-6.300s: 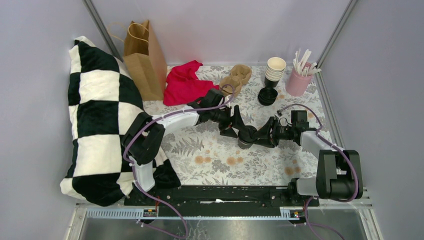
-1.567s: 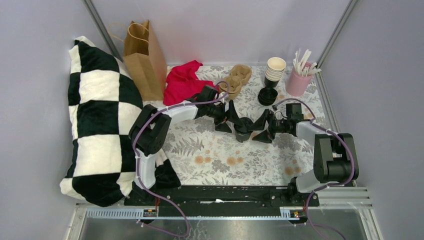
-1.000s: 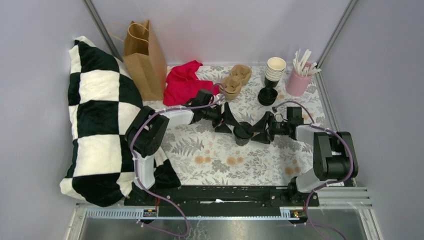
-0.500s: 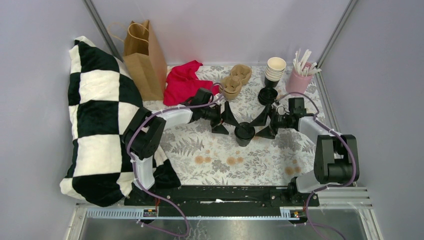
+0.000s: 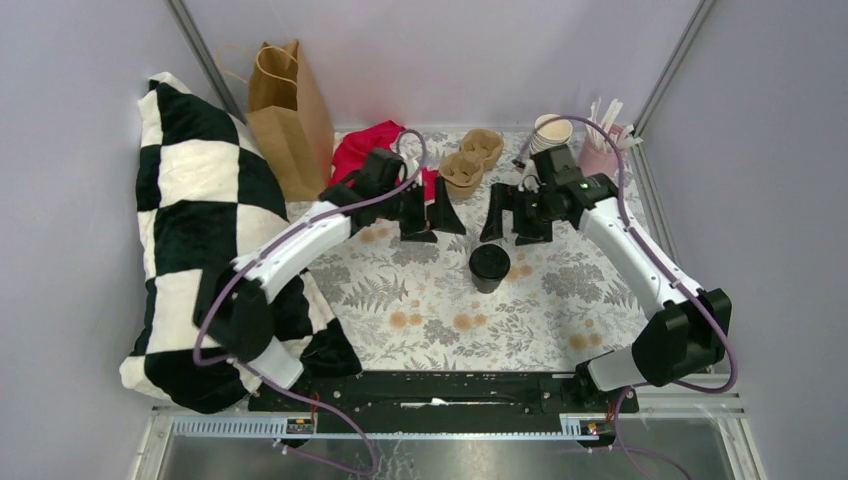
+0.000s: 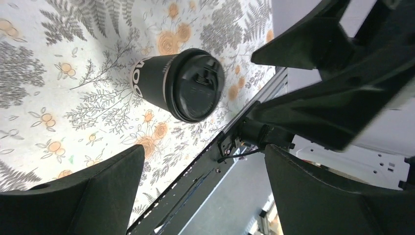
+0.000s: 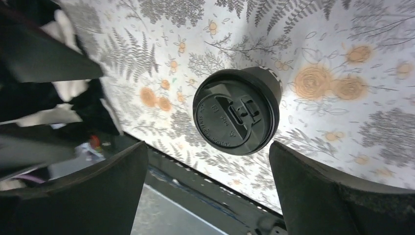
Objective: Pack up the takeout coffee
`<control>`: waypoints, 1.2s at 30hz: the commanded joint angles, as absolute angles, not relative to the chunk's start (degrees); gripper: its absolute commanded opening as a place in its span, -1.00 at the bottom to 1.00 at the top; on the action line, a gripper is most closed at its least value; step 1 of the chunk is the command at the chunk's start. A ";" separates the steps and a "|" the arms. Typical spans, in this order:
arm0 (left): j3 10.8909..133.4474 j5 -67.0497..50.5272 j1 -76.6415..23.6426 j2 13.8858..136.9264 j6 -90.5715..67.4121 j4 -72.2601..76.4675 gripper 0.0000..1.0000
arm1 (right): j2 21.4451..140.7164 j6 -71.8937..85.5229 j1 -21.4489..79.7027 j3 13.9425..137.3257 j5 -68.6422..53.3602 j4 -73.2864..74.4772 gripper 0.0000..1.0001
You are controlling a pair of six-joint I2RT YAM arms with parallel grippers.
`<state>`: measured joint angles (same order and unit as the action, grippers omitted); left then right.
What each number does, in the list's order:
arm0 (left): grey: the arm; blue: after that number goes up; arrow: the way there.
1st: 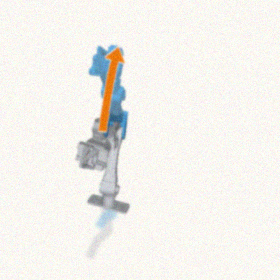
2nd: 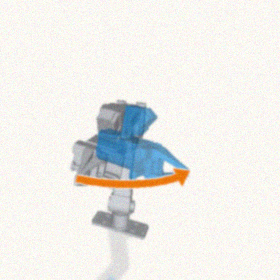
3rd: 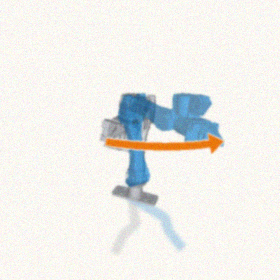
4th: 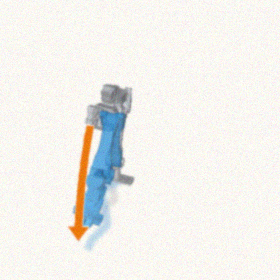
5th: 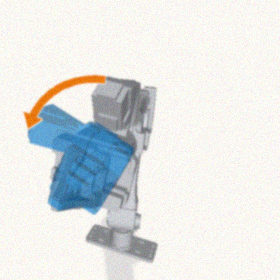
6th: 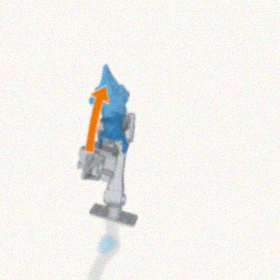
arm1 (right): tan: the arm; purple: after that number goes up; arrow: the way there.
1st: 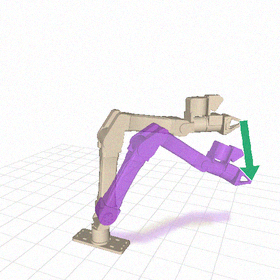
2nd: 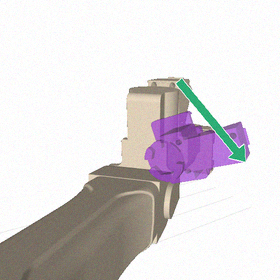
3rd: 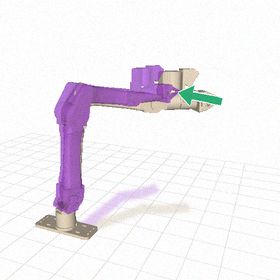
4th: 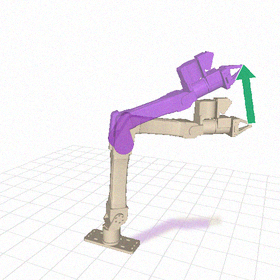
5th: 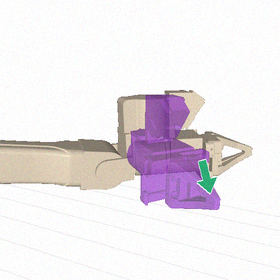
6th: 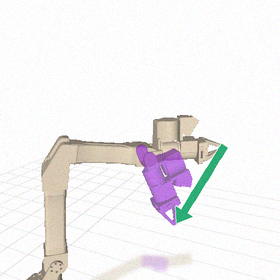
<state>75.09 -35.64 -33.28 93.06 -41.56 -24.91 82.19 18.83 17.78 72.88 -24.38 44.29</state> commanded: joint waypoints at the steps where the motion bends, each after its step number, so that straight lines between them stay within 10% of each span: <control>1: 74.61 -27.77 -33.13 82.02 -38.20 -28.46 0.95 | 85.55 14.38 27.07 83.12 -1.59 57.83 0.99; 36: 70.01 -23.14 -33.06 74.34 -36.56 -29.83 0.98 | 99.19 11.60 37.79 86.95 5.72 58.10 0.98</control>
<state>69.69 -23.70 -33.28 74.04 -37.52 -30.83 98.89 12.16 37.19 88.14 5.10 58.76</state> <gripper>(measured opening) 0.987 0.994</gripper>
